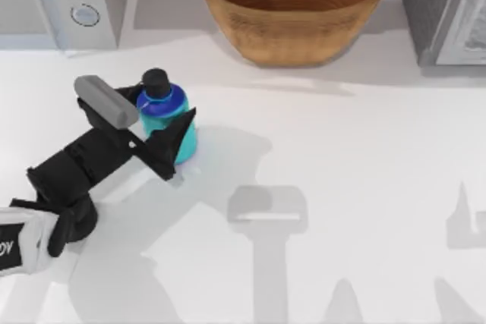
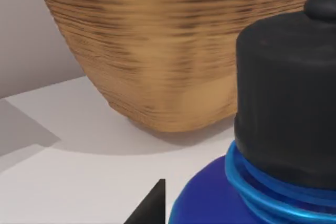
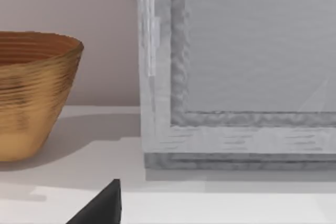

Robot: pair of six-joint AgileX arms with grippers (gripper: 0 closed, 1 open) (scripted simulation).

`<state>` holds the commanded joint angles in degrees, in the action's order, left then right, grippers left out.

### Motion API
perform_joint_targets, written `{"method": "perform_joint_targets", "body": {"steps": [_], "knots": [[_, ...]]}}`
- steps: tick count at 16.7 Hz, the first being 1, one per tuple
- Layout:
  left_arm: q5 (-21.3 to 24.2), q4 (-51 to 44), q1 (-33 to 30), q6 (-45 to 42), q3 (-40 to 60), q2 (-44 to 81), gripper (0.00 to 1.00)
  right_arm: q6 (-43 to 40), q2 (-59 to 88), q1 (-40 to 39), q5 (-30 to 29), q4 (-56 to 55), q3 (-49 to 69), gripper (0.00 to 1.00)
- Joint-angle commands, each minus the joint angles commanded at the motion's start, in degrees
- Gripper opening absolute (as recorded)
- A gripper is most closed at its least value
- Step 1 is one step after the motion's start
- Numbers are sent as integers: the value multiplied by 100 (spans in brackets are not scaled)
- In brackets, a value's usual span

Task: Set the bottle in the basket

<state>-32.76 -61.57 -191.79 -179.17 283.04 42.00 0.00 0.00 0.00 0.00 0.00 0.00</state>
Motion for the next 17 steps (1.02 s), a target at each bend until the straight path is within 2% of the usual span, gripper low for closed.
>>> {"method": "perform_joint_targets", "body": {"steps": [1, 2, 12, 17], "knots": [[0, 0, 0, 0, 0, 0, 2, 0, 0, 0, 0, 0, 0, 100], [0, 0, 0, 0, 0, 0, 0, 0, 0, 0, 0, 0, 0, 100], [8, 258, 131, 13, 50, 280, 0, 0, 0, 0, 0, 0, 0, 100], [565, 1032, 372, 757, -832, 555, 0, 0, 0, 0, 0, 0, 0, 100]]}}
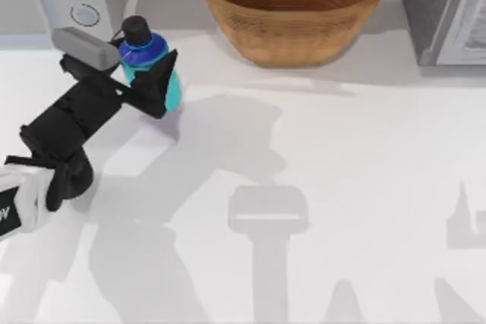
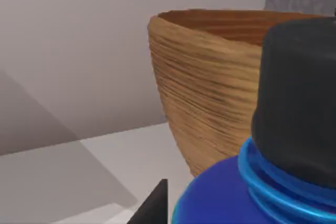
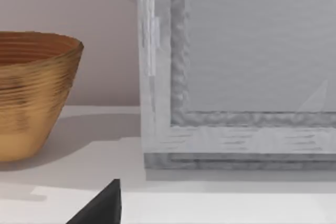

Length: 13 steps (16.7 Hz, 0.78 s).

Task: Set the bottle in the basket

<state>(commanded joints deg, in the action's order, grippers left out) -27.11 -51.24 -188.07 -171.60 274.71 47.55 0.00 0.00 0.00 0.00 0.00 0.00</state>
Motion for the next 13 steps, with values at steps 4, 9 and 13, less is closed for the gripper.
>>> {"method": "perform_joint_targets", "body": {"steps": [4, 9, 13], "knots": [[976, 1241, 761, 1327, -1598, 722, 0, 0, 0, 0, 0, 0, 0, 100], [2495, 3023, 2714, 3732, -4579, 1237, 0, 0, 0, 0, 0, 0, 0, 100], [3746, 4277, 4832, 6125, -7703, 1814, 0, 0, 0, 0, 0, 0, 0, 100]]}}
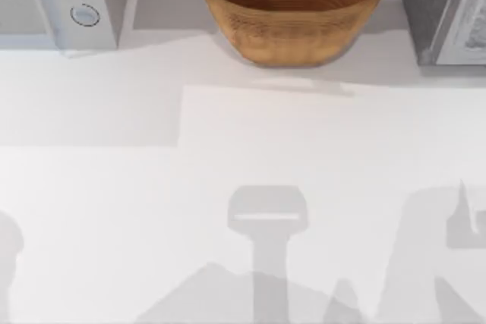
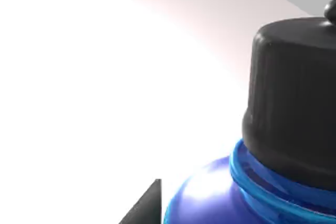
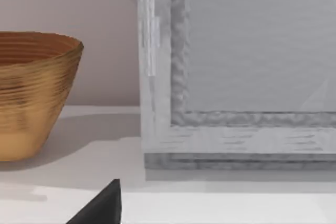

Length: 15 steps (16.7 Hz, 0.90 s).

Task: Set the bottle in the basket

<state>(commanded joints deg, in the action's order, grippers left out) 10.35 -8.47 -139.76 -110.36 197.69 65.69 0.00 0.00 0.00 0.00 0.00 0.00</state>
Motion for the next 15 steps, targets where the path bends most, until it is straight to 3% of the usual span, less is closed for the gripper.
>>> {"method": "perform_joint_targets", "body": {"steps": [5, 10, 15], "knots": [[1587, 1471, 2372, 2592, -4214, 583, 0, 0, 0, 0, 0, 0, 0, 100], [2992, 2810, 4560, 4055, -7509, 929, 0, 0, 0, 0, 0, 0, 0, 100], [4025, 4572, 7702, 5461, -10340, 1218, 0, 0, 0, 0, 0, 0, 0, 100]]}}
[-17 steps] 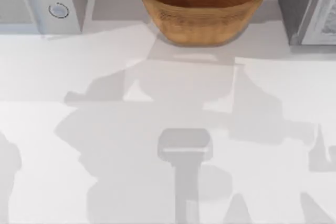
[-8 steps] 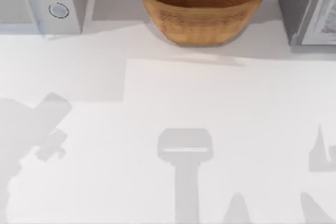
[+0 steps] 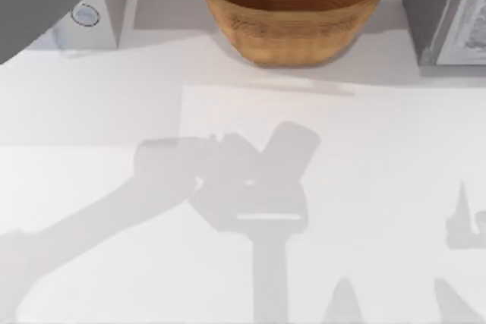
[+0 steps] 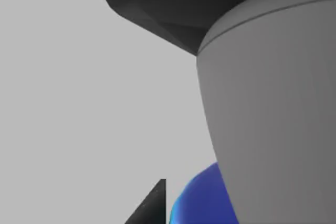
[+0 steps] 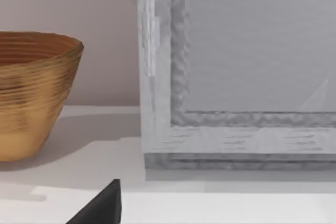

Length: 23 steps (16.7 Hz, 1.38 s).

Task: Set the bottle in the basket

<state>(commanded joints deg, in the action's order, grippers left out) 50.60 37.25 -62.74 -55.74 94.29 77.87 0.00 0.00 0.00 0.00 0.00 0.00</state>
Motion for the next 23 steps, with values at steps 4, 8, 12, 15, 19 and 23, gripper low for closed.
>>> {"method": "perform_joint_targets", "body": {"steps": [4, 8, 12, 15, 19, 23], "knots": [[394, 1416, 2779, 1624, -2630, 201, 0, 0, 0, 0, 0, 0, 0, 100], [534, 2604, 5042, 3198, -5232, 331, 0, 0, 0, 0, 0, 0, 0, 100], [616, 3237, 6595, 4559, -7042, 565, 0, 0, 0, 0, 0, 0, 0, 100], [701, 3349, 7284, 5209, -7821, 774, 0, 0, 0, 0, 0, 0, 0, 100], [725, 3363, 7489, 5399, -8052, 844, 0, 0, 0, 0, 0, 0, 0, 100], [719, 3360, 7472, 5383, -8048, 841, 0, 0, 0, 0, 0, 0, 0, 100]]}}
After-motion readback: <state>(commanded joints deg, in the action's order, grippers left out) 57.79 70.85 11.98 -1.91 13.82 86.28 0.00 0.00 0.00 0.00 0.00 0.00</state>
